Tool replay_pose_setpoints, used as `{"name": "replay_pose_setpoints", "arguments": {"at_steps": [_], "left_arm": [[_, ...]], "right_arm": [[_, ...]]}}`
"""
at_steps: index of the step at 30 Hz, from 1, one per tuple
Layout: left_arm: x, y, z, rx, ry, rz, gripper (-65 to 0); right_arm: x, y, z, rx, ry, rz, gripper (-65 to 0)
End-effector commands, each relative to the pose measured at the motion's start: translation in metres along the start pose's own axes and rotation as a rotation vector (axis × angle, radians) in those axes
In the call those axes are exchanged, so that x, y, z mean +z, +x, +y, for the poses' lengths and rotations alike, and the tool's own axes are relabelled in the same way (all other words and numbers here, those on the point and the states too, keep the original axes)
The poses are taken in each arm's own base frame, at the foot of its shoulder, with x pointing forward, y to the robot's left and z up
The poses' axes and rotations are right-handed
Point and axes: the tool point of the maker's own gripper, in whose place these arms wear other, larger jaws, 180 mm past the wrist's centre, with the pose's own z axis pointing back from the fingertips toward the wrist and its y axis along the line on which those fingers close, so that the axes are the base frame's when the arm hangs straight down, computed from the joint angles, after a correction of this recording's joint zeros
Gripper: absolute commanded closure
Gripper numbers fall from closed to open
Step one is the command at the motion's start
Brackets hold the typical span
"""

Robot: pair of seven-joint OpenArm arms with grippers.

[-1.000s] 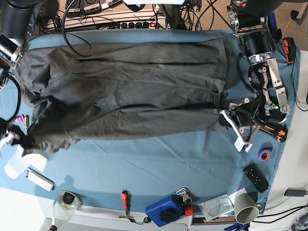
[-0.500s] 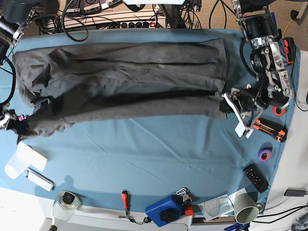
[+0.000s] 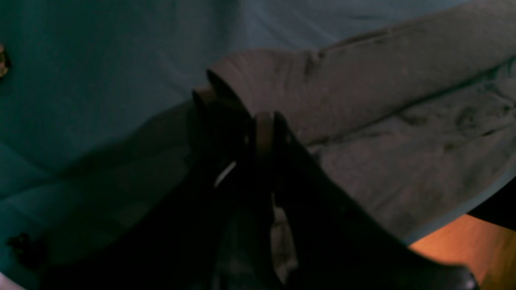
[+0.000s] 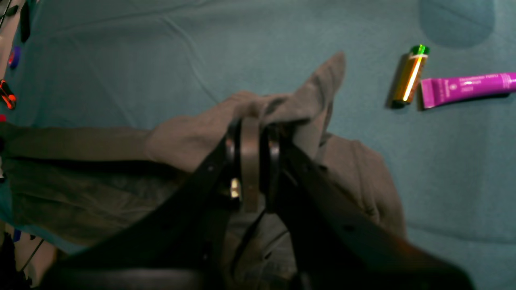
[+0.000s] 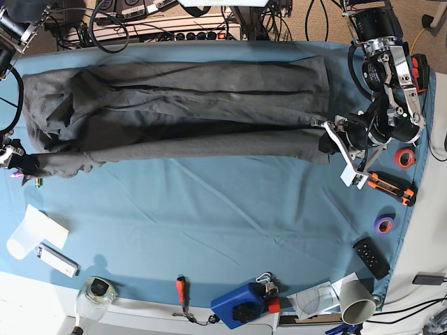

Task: Fold the T-shirt properly
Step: 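Lay the hem over the folded edge, forming a long strip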

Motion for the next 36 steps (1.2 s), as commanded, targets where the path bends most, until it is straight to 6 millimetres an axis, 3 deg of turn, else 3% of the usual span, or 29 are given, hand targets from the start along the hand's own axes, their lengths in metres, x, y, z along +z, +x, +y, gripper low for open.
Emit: {"name": "replay_pose_setpoints", "arguments": {"at_steps": [1,8,16,27,31,36], "left_arm": [[0.006,0.014,0.0,-0.025,0.003,-0.046,0.0],[0.011,0.011,-0.003,-0.038,0.008,-0.049,0.0],[0.024,-0.011,-0.016,-0.061,0.018,-0.052,0.0],[0.034,-0.033,-0.027,-0.085,0.018,-0.027,0.0],[0.036,-0.039,-0.029,-0.087,0.021,-0.017,0.0],[0.037,-0.042,-0.03,-0.084,0.02,-0.011,0.0]], "right_arm": [[0.013,0.024,0.0,0.031,-0.006,-0.065,0.0],[0.013,0.025,0.002,0.03,0.002,-0.071,0.0],[0.014,0.029,0.008,0.024,0.034,-0.096,0.0],[0.012,-0.015,0.001,-0.025,0.031,-0.006,0.0],[0.026,-0.011,-0.002,-0.058,0.038,-0.067,0.0],[0.062,0.011,-0.01,-0.105,0.044,-0.245,0.0]]}}
